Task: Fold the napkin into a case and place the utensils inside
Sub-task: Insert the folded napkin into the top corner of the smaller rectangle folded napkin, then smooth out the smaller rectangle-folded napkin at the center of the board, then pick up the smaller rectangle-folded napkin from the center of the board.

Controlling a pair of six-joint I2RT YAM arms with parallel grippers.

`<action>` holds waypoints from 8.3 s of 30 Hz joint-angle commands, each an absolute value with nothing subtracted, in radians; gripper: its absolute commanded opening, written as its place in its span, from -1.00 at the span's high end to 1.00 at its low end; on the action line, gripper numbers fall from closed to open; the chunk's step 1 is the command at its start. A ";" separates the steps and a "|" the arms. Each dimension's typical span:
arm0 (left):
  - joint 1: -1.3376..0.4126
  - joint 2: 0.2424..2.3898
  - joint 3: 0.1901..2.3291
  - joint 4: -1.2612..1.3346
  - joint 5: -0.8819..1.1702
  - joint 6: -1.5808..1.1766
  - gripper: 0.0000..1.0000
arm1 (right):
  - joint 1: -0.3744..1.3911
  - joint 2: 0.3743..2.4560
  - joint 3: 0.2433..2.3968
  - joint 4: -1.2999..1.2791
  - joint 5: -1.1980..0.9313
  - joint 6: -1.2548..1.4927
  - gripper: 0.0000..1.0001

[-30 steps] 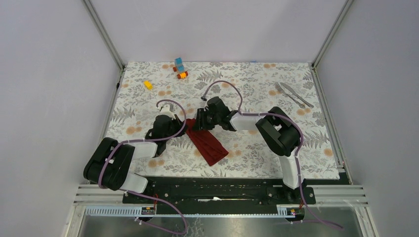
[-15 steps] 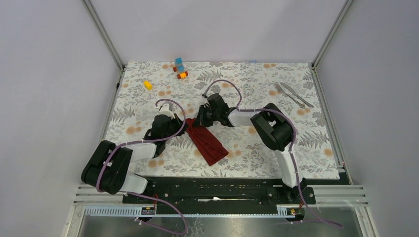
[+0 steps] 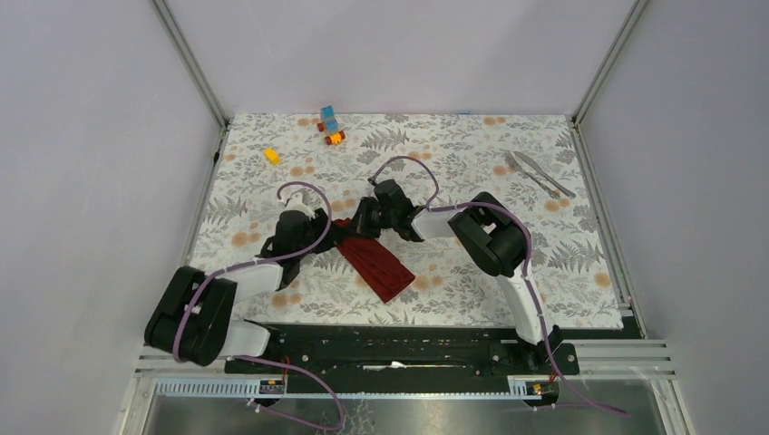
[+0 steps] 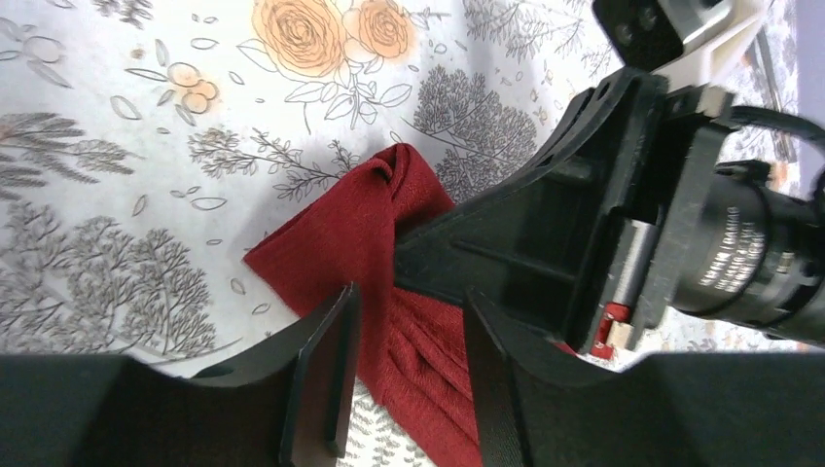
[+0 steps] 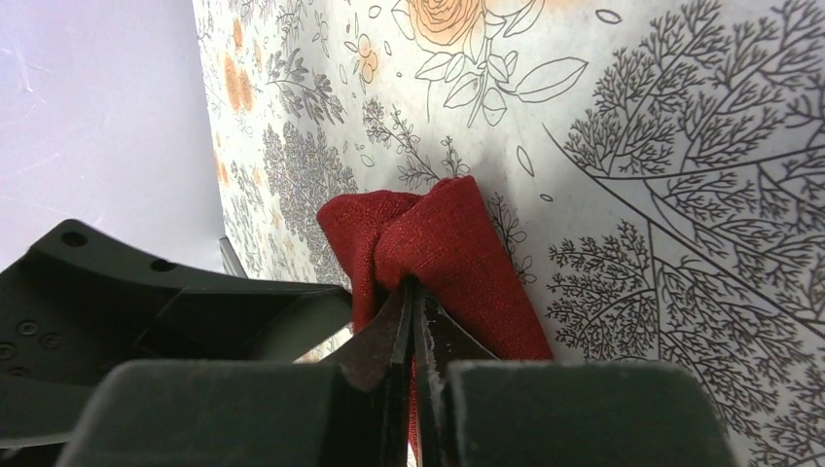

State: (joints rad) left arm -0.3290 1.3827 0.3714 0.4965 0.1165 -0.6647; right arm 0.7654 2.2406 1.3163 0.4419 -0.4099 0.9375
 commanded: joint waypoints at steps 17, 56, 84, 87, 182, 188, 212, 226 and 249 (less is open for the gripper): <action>-0.173 1.428 0.394 0.338 0.192 -0.891 0.13 | 0.766 2.233 1.325 0.369 -0.375 0.910 1.00; -0.217 1.043 0.174 0.138 0.245 -0.899 0.02 | 0.767 2.032 1.286 0.178 -0.442 0.766 0.30; -0.413 1.419 0.136 0.604 0.288 -1.117 0.82 | 1.010 1.870 1.339 -0.278 0.072 0.199 -0.13; -0.419 1.436 0.138 0.615 0.284 -1.124 0.82 | 1.012 1.881 1.336 -0.284 0.088 0.196 -0.13; -0.262 1.656 0.607 0.242 0.182 -0.689 1.00 | 0.809 1.946 1.204 0.197 -0.492 0.663 0.09; -0.259 1.664 0.614 0.250 0.198 -0.695 1.00 | 0.750 2.096 1.235 0.451 -0.724 0.789 0.06; -0.255 1.728 0.597 0.288 0.155 -0.723 1.00 | 0.799 2.046 0.819 0.524 -0.922 0.721 0.05; -0.254 1.653 0.649 0.200 0.247 -0.668 1.00 | 0.808 1.602 0.702 0.093 -0.631 0.512 -0.16; -0.001 0.880 0.763 -0.450 -0.020 -0.644 -0.35 | 1.189 2.068 1.641 -0.571 0.651 0.587 -0.65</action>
State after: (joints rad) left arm -0.0387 0.9977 0.7593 -0.3019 0.1993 -0.6483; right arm 1.1633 1.9507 1.4937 -0.3492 0.4206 0.5209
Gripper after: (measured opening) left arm 0.634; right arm 0.829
